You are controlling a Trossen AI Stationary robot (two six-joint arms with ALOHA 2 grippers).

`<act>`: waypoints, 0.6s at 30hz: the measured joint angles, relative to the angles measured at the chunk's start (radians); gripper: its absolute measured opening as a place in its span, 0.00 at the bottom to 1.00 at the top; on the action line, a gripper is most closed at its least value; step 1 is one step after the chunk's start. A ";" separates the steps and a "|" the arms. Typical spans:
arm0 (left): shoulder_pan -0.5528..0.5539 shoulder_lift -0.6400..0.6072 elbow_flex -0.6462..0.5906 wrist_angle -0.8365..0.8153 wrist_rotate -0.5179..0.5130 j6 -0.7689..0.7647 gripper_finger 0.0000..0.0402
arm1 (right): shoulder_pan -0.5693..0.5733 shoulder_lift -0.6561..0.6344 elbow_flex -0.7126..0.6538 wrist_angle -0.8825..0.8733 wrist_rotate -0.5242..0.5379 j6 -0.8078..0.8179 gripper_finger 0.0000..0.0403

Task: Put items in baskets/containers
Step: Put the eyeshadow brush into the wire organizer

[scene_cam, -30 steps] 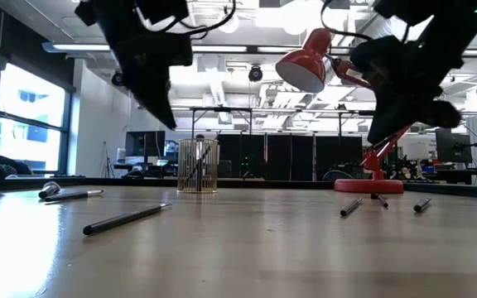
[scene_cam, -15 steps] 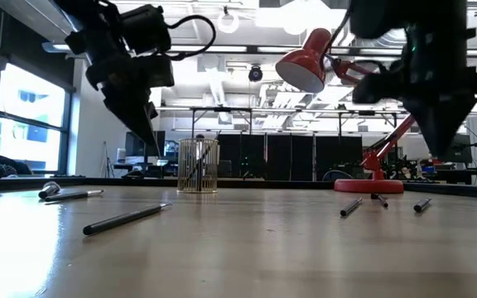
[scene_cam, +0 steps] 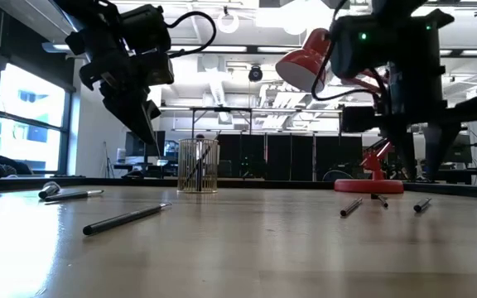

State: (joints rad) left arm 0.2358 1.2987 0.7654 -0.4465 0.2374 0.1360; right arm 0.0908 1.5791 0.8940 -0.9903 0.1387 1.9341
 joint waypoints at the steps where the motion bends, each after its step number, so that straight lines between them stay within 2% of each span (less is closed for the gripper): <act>1: 0.000 0.000 0.000 -0.001 0.003 0.000 0.00 | -0.003 0.000 -0.010 0.008 -0.002 0.004 0.24; 7: 0.000 0.000 0.000 -0.001 0.018 0.000 0.00 | -0.032 0.000 -0.080 0.069 -0.040 0.033 0.27; 13: 0.000 0.000 0.000 -0.001 0.018 -0.001 0.00 | -0.041 -0.005 -0.158 0.241 -0.039 0.032 0.26; 18: 0.000 0.000 0.000 -0.001 0.018 -0.001 0.00 | -0.042 -0.005 -0.171 0.255 -0.019 -0.007 0.18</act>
State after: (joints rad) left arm 0.2356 1.2987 0.7654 -0.4473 0.2550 0.1349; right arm 0.0486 1.5738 0.7231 -0.7352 0.1192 1.9275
